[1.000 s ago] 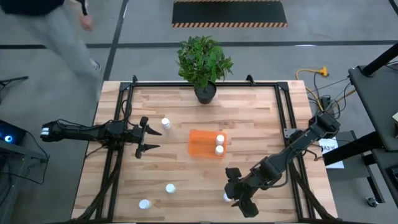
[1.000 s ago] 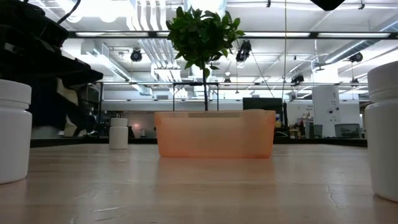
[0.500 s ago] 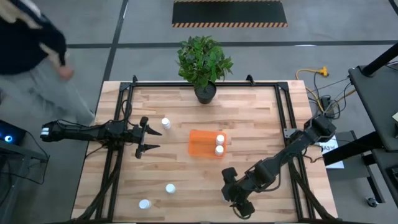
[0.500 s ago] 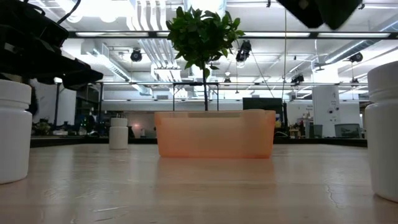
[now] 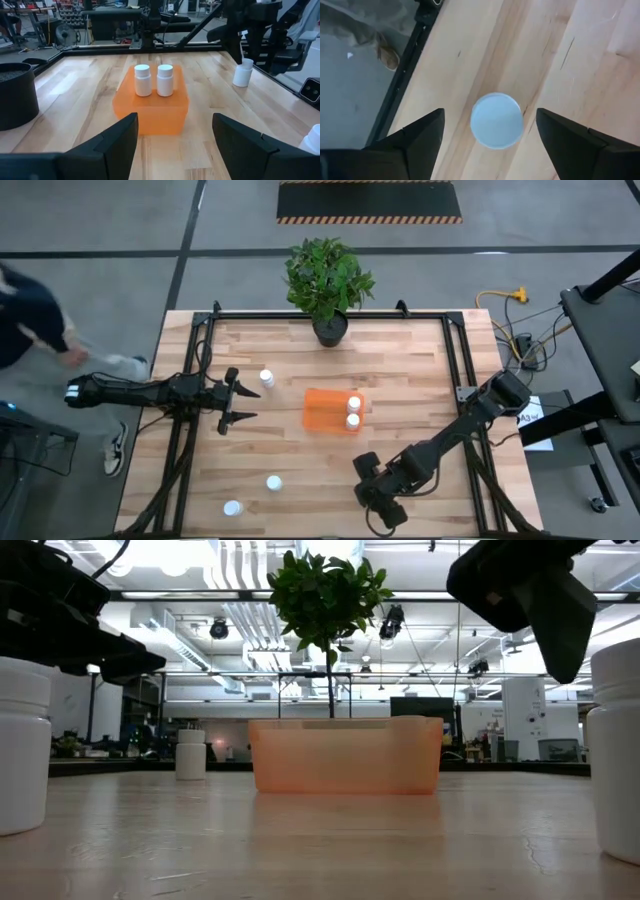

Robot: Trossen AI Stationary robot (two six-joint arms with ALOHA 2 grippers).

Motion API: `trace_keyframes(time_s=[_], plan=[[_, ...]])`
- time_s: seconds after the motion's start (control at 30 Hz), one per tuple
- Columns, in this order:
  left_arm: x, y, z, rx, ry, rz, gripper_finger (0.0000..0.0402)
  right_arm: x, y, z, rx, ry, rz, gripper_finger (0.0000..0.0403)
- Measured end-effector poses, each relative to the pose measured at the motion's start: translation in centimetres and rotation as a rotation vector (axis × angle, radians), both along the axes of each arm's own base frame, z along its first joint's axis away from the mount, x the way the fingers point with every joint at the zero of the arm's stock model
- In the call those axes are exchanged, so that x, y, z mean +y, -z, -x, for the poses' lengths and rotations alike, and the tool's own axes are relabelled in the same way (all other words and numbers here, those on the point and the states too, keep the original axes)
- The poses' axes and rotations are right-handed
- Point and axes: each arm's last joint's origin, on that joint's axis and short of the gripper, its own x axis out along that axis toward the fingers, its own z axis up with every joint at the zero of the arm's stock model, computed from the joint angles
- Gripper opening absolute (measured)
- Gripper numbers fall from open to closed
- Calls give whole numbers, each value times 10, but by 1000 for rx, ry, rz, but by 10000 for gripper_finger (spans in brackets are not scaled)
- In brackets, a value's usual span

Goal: Pick and place pill bottles into a basket
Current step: Put the white pill bottle into the orange bin

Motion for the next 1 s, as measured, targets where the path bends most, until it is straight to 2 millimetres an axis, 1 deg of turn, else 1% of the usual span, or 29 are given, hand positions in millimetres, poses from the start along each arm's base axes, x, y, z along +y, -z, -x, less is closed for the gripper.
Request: trace_keyframes(time_s=[0.27, 1.0], plan=[[0, 0, 0, 0, 0, 0, 238, -1, 7, 1, 29, 3, 22, 283], [0, 0, 0, 0, 0, 0, 238, 0, 6, -2, -8, 14, 28, 230]])
